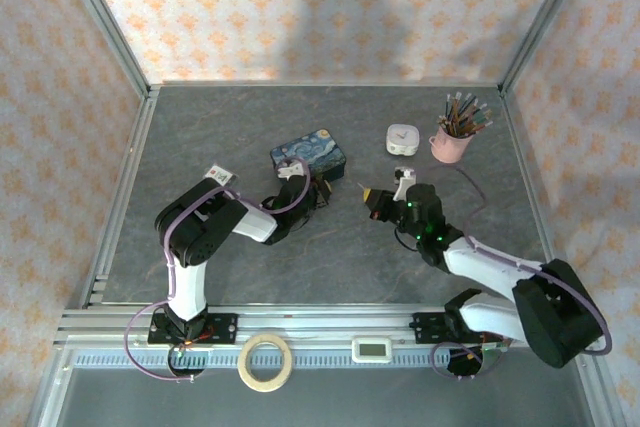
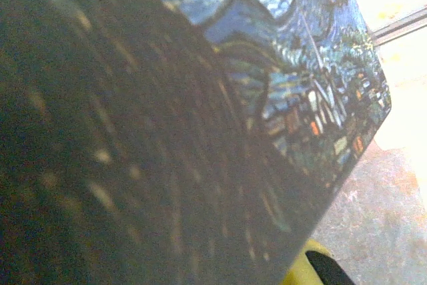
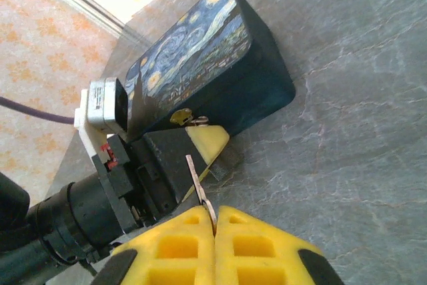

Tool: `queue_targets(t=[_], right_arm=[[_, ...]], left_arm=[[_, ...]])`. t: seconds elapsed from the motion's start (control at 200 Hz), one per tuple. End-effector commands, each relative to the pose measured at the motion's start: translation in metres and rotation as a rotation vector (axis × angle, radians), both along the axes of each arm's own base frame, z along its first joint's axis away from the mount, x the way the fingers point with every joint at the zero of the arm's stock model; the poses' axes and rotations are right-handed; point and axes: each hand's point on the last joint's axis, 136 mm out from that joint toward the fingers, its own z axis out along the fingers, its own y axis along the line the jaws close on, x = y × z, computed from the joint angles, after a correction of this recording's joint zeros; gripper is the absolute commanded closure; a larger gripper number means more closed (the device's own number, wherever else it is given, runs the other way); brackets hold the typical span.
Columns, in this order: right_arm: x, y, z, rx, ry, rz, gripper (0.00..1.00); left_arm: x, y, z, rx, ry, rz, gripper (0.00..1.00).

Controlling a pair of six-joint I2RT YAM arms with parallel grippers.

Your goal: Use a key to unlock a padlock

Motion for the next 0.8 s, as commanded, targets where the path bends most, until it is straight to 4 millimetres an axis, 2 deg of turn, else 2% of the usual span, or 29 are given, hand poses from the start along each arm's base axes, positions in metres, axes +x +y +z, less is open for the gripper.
queue_targets(t=[0.0,0.15,0.36,0.561,0.791], right_arm=[[0.001,0.011,0.009,0.096,-0.015,0.041,1.00],[-0.003,0.021,0.008,0.218,0.012,0.100,1.00],[-0.006,0.041,0.005,0.337,0.068,0.198,1.00],[-0.003,0.054,-0.005,0.439,0.132,0.237,1.00],[0.002,0.062,-0.003,0.542,0.146,0.268,1.00]], left_arm=[[-0.010,-0.002,0.010,-0.104,0.061,-0.035,1.00],[-0.015,-0.003,0.046,-0.257,0.044,-0.043,1.00],[-0.018,-0.004,0.081,-0.403,0.004,-0.055,1.00],[-0.017,-0.004,0.088,-0.438,-0.014,-0.050,1.00],[-0.018,-0.005,0.089,-0.487,-0.021,-0.056,1.00]])
